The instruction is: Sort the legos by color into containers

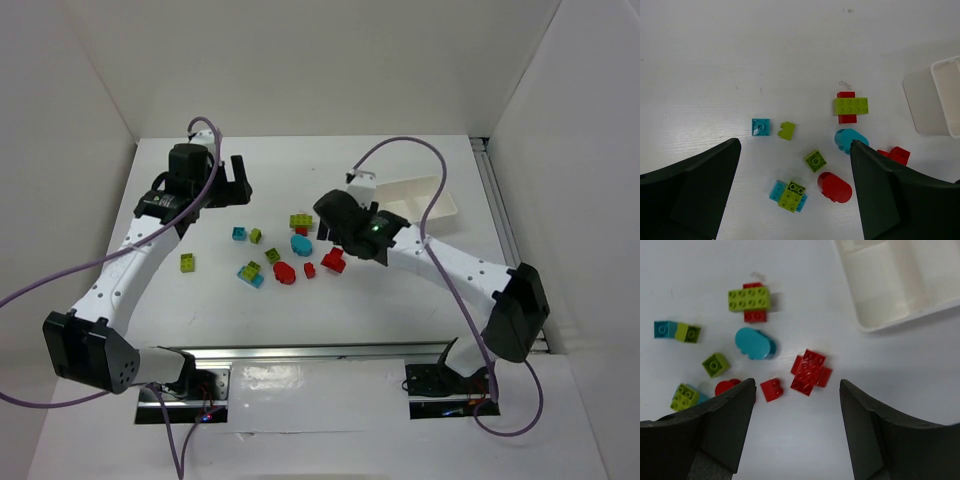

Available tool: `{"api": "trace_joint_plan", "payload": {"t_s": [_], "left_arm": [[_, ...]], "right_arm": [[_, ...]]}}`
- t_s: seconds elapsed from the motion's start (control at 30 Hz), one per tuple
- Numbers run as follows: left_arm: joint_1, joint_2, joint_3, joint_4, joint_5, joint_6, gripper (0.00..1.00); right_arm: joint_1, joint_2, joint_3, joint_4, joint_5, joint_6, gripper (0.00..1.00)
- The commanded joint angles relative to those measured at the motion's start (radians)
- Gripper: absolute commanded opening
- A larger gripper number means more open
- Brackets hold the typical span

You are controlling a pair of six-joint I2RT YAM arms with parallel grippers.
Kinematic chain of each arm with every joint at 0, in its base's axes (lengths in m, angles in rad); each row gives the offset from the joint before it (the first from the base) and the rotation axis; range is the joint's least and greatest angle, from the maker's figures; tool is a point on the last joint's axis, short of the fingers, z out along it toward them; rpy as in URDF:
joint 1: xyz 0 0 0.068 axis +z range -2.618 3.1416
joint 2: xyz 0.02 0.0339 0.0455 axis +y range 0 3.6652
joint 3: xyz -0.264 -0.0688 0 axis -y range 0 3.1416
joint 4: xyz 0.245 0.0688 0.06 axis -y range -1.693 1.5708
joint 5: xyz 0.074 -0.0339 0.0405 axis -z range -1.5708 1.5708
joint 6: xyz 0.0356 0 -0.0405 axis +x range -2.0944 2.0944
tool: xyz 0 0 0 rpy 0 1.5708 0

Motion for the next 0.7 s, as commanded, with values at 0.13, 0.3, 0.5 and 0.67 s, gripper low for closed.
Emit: {"api": "trace_joint_plan", "payload": {"t_s": [0.13, 0.3, 0.5, 0.67], "left_arm": [[0.004, -0.042, -0.003, 0.011, 0.005, -0.021, 1.0], [0.004, -0.042, -0.013, 0.011, 0.005, -0.021, 1.0], [0.004, -0.042, -0.023, 0.011, 0.014, -0.021, 1.0], [0.004, -0.033, -0.023, 0.011, 0.014, -0.021, 1.0]], "right_arm": [[0.111, 0.116, -0.078, 0.023, 0.001, 0.252, 0.77], [0.074, 0.19, -0.078, 0.037, -0.028, 0.274, 0.8], [0.005, 0.255, -0.088, 0.095, -0.081, 0.24, 0.81], [-0.007, 0.317, -0.045, 0.107, -0.094, 0.214, 0.81]]}}
